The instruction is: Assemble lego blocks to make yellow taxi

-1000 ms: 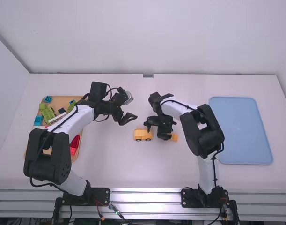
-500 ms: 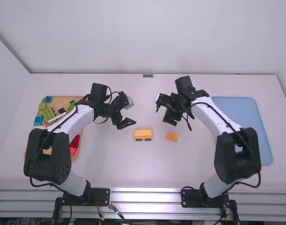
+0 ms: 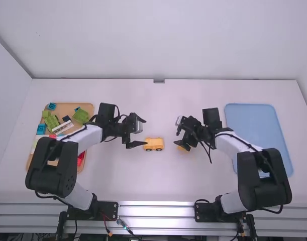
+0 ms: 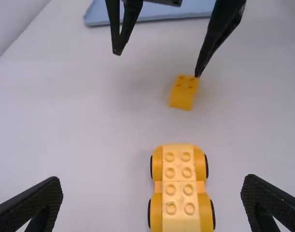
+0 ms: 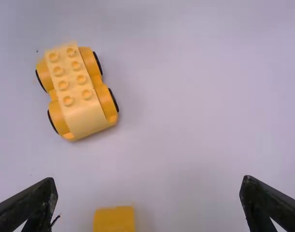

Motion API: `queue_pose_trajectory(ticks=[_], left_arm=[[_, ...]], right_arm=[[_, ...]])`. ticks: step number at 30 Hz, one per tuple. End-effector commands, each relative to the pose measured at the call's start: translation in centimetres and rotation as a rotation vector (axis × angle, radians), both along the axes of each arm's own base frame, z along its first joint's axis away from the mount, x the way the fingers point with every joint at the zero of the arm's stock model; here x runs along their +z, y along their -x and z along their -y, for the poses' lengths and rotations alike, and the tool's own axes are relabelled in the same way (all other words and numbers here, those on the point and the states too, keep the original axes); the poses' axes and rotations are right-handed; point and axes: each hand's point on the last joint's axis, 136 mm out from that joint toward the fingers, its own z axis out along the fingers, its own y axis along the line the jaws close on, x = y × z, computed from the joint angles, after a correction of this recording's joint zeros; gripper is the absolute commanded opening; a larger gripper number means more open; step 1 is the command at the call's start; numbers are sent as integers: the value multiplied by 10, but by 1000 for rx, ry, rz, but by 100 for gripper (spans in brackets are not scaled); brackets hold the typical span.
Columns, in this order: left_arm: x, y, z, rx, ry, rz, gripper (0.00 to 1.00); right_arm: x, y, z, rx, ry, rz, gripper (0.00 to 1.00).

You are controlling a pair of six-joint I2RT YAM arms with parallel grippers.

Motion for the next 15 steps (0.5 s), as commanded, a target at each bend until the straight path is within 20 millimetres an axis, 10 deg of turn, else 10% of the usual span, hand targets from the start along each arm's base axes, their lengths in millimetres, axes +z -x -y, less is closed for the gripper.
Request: queue_pose_trajectory(ticks=[1,15], left_arm=[[-3,13,7,-27,46,-32,99],[-32,3,15,-57,123,-33,99]], right_arm=[[-7,12,-4,12,-38,-29,99],[-44,31,10,139,-201,-32,94]])
